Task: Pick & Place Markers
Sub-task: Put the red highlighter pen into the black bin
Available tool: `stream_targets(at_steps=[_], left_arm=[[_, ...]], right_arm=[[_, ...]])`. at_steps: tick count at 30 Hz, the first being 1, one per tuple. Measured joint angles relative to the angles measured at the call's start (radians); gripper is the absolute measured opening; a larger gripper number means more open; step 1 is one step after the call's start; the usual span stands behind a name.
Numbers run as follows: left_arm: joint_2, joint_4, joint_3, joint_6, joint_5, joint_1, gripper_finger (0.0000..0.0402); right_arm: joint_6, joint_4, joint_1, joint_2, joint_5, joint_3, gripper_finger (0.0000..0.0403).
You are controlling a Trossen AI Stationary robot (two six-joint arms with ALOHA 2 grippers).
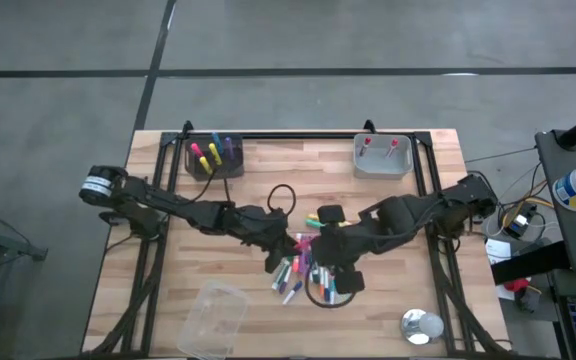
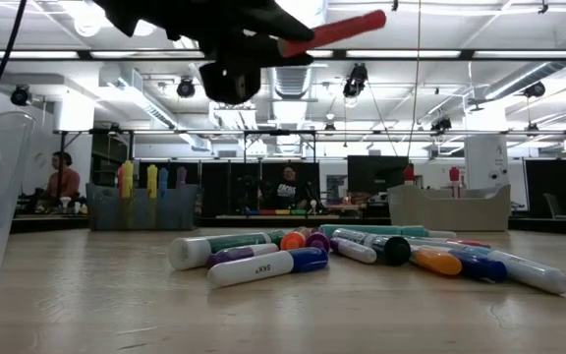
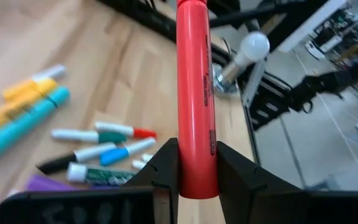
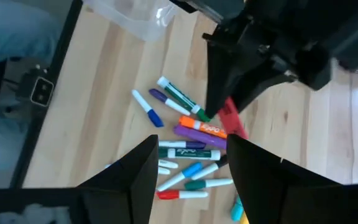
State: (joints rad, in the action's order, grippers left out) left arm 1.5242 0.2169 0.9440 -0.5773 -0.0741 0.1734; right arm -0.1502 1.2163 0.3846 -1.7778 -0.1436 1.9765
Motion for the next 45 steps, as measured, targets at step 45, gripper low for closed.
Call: stream_targets(at_steps=[45], left_arm=[[-0.372,0.116,-0.055,0.532,0.221,0.005,0.0072]], right_arm=[[0.335,-1.481,0.052,0.379,-0.432,-0.97,0.0163]])
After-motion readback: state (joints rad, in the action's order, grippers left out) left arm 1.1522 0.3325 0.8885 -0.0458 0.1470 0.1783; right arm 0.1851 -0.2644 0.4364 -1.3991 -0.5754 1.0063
